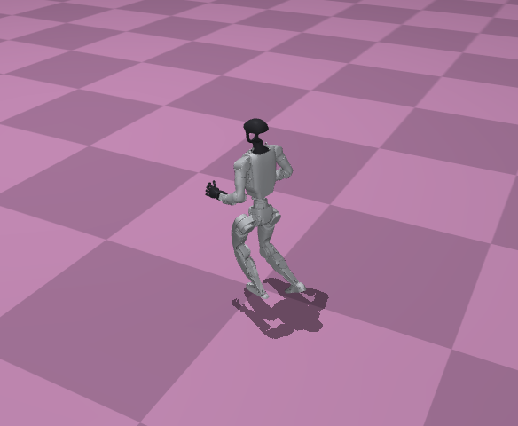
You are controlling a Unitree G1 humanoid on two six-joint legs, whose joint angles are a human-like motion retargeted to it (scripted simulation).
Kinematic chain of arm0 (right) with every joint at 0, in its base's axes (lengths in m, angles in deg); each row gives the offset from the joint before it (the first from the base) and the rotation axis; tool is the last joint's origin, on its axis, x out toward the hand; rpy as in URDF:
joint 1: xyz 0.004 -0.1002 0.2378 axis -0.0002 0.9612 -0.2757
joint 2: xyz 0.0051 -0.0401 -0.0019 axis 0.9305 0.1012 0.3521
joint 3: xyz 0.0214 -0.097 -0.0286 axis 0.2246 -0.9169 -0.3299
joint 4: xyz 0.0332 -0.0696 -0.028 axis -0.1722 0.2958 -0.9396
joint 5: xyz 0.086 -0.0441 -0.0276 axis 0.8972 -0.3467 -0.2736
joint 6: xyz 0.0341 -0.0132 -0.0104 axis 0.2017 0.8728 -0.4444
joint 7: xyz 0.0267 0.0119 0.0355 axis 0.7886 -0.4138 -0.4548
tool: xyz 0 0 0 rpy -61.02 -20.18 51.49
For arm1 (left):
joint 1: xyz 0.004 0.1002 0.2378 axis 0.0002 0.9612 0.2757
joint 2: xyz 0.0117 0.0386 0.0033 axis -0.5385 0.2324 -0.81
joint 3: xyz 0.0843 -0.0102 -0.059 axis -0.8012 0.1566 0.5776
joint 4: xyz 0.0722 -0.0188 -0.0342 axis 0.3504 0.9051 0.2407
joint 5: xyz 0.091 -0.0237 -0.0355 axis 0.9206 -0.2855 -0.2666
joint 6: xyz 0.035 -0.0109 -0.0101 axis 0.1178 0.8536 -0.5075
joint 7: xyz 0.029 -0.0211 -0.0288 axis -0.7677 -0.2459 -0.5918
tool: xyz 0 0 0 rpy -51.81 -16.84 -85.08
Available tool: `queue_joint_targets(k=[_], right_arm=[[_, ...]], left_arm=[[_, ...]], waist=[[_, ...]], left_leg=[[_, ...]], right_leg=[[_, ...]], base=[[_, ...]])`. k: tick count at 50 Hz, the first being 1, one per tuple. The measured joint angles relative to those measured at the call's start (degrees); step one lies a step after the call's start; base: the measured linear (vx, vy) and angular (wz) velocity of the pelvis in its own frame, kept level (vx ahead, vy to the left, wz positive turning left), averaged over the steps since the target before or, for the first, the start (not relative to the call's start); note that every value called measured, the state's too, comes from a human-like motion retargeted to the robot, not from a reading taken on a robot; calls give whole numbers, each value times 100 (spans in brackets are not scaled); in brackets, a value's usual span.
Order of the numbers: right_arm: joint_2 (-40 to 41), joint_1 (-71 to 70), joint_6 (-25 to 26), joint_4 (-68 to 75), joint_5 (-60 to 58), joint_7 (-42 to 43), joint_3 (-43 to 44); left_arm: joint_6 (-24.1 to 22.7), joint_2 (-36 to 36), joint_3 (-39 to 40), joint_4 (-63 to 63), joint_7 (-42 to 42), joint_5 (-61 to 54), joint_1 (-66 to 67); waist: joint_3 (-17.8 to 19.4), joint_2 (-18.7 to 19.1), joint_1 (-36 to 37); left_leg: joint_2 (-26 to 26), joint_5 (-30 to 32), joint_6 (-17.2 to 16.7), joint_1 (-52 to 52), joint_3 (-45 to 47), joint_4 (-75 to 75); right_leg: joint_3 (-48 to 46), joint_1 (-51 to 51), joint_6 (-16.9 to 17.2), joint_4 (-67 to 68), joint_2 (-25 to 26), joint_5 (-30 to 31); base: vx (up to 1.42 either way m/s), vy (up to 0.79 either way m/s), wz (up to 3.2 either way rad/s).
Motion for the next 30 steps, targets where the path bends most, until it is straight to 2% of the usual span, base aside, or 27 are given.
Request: queue_joint_targets(k=[3,5,7,10,13,15,18,20,23,25,30], right_arm=[[-3,72,-86,84,91,40,58],[-36,143,-106,82,172,54,158],[-65,221,-90,65,223,83,299],[-85,316,-65,16,286,170,444],[-99,225,-49,-61,353,267,395],[-154,11,-29,-129,367,312,315],[-216,-485,10,-153,379,378,228],[-211,-658,20,-221,454,378,215],[-208,-678,20,-365,566,317,236],[-207,-605,30,-425,593,270,248],[10,-168,-17,-318,450,241,170]], left_arm=[[74,99,-46,84,-205,25,-597],[57,152,-44,100,-249,-33,-859],[-39,162,-78,96,-260,-98,-1011],[-202,146,-172,73,-264,-134,-1001],[-191,187,-276,93,-185,-153,-612],[-149,178,-311,151,-103,-170,-336],[-101,78,-159,206,28,-307,19],[-108,-14,-7,198,129,-415,316],[-72,-113,151,188,268,-527,676],[3,-101,202,156,323,-628,819],[41,61,124,30,98,-392,714]], waist=[[-243,197,-317],[-316,382,-502],[-354,617,-562],[-412,899,-491],[-380,908,-279],[-270,890,-30],[-195,738,312],[-219,563,476],[-333,286,580],[-410,124,542],[-445,-5,162]], left_leg=[[54,-88,-21,373,-57,-536],[179,-22,-171,811,-98,-1019],[454,97,-398,1222,-113,-1305],[881,259,-713,1505,-181,-928],[1163,648,-896,1152,-200,769],[1474,815,-853,524,-121,2182],[1672,487,-516,-639,-54,2705],[1564,350,-407,-1116,25,1994],[1042,525,-487,-1298,56,2],[651,664,-476,-1187,62,-923],[135,302,-5,-783,203,-174]], right_leg=[[3,-1465,-280,198,-98,-485],[-48,-2100,-344,-437,56,-721],[-86,-2375,-311,-1538,492,-726],[-56,-2309,-329,-2627,1153,-514],[-7,-1975,-578,-2224,1461,-593],[-56,-1622,-765,-1989,1594,-847],[-85,-979,-758,-2376,1591,-1028],[-47,-489,-606,-2825,1482,-913],[-45,152,-269,-3292,1148,-506],[-44,370,-76,-3083,865,-323],[-38,-15,192,-594,191,212]], base=[[-1,4,-30],[2,1,-28],[3,-3,-38],[0,-5,-24],[-3,-3,3],[-2,-2,13],[-1,-2,33],[4,2,29],[5,4,37],[1,6,40],[-2,4,21]])
